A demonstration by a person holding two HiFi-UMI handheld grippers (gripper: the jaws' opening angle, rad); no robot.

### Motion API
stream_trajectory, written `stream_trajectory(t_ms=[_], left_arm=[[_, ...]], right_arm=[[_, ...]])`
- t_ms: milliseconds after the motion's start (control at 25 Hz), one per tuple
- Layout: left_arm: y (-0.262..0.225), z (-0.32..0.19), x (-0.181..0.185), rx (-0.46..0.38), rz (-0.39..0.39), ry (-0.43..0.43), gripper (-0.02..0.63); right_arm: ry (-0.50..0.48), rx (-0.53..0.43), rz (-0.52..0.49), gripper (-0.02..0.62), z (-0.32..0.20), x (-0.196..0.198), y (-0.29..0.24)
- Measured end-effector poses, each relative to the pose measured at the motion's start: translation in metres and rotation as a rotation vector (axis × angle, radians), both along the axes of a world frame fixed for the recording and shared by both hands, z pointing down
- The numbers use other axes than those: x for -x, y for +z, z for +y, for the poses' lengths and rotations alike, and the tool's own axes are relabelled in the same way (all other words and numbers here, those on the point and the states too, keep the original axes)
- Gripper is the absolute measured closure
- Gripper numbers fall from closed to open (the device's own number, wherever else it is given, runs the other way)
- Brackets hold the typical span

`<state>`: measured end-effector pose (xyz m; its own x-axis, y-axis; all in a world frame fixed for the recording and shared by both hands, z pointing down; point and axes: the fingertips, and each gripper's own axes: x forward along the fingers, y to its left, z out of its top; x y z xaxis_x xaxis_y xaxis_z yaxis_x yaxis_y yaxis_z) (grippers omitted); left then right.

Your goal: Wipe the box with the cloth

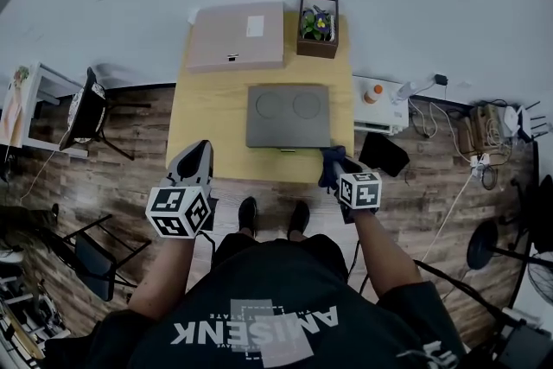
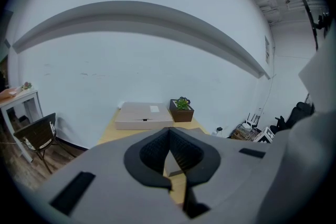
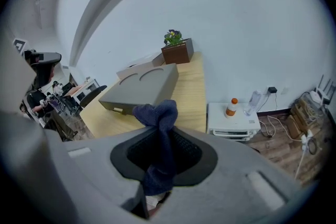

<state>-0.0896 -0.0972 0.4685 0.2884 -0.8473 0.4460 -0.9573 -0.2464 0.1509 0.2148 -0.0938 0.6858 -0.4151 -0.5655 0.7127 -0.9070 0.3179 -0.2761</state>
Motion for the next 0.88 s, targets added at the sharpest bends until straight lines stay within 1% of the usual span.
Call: stream_trajectory(t_ms=[120, 200, 280, 360, 480, 600, 760, 880], left_arm=[[0.000, -0.004, 0.007, 0.001, 0.019, 0.011, 0.604], [-0.003, -0.006, 0.013, -0.009, 0.025, 0.030, 0.604], [-0.003, -0.011, 0.023, -0.026, 0.022, 0.041, 0.604], [0.003, -0.013, 0.036, -0.022, 0.024, 0.040, 0.604], [0.005, -0.016, 0.051, -0.018, 0.046, 0.059, 0.604], [0.000, -0.019, 0.070, -0.030, 0.060, 0.079, 0.604], [-0.001, -0.020, 0.099, -0.036, 0.082, 0.082, 0.604], [0.003, -0.015, 0.123, -0.027, 0.076, 0.097, 0.604]], right_arm=[[0.032, -0.006, 0.048, 0.523, 0.003, -0.014, -0.008], [0.066, -0.018, 0.055, 0.523, 0.004, -0.019, -0.020], [0.074, -0.048, 0.050, 0.523, 0.001, -0.013, -0.037], [0.056, -0.077, 0.057, 0.523, 0.001, 0.002, -0.051], [0.024, -0.108, 0.048, 0.523, 0.002, 0.035, -0.073], [-0.031, -0.131, 0.024, 0.523, -0.004, 0.086, -0.091], [-0.092, -0.138, 0.012, 0.523, -0.015, 0.154, -0.095], [-0.133, -0.131, 0.009, 0.523, -0.024, 0.202, -0.088]])
